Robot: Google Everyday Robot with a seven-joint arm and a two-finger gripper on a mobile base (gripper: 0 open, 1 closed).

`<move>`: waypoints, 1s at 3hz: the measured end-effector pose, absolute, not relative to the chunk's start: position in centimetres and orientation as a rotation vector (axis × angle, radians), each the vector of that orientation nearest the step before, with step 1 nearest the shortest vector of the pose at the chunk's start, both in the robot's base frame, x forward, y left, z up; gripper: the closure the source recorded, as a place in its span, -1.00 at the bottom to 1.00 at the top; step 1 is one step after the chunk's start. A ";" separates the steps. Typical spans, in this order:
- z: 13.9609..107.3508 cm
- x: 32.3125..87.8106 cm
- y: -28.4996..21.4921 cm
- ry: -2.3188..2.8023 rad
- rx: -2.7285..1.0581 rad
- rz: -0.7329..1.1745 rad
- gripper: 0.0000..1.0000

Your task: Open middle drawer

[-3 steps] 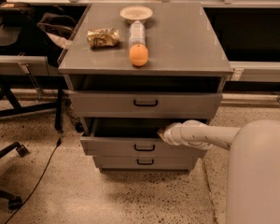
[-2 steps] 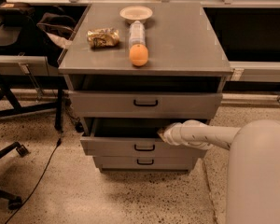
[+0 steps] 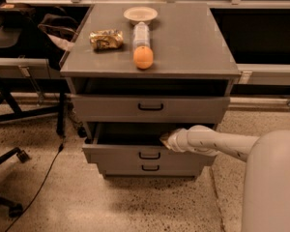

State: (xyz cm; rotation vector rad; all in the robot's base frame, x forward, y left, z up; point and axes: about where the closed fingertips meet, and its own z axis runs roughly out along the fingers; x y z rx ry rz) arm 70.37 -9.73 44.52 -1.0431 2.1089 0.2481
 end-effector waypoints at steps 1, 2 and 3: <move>44.7 70.4 -9.7 2.109 -1.043 0.248 1.00; 44.3 66.6 -10.8 2.132 -1.001 0.275 1.00; 44.3 63.6 -11.3 2.144 -0.973 0.300 1.00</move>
Offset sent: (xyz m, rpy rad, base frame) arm -0.1675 -0.0507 -0.0190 0.1110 0.0910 -0.1170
